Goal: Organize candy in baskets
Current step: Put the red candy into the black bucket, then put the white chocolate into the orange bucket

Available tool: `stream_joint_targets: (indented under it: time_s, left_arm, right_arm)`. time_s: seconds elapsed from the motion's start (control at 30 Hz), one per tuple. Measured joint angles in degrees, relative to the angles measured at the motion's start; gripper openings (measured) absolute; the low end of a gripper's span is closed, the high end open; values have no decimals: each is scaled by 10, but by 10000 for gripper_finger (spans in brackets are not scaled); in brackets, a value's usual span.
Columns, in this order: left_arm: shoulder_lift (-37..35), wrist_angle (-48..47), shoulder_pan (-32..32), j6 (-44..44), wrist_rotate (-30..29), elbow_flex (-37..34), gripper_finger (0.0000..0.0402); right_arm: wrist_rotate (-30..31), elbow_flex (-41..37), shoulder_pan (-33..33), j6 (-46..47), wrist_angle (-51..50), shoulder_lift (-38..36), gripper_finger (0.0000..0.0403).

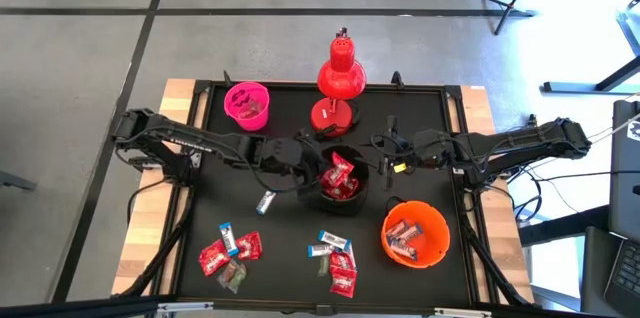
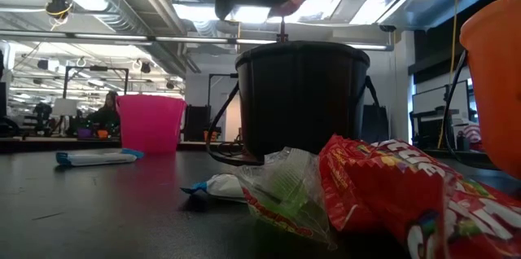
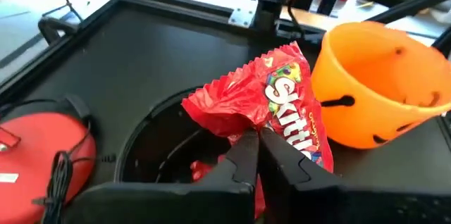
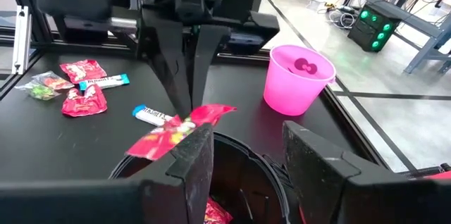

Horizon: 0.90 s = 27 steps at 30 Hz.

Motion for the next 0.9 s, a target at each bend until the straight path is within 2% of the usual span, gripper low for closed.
stream_joint_targets:
  time_s: [0.13,0.37,0.53,0.73,0.9]
  left_arm:
    - [0,-13,7,-18,30,0,36]
    - [-5,-34,7,-20,21,0,109]
    - [-55,-153,0,-28,19,22,122]
    - [-129,-263,-50,-46,-51,23,123]
    - [-148,-364,-98,-133,-123,14,123]
  right_arm:
    - [0,0,0,0,0,0,168]
    - [0,0,0,0,0,0,168]
    - [0,0,0,0,0,0,168]
    - [0,0,0,0,-1,0,168]
    - [0,0,0,0,-3,0,168]
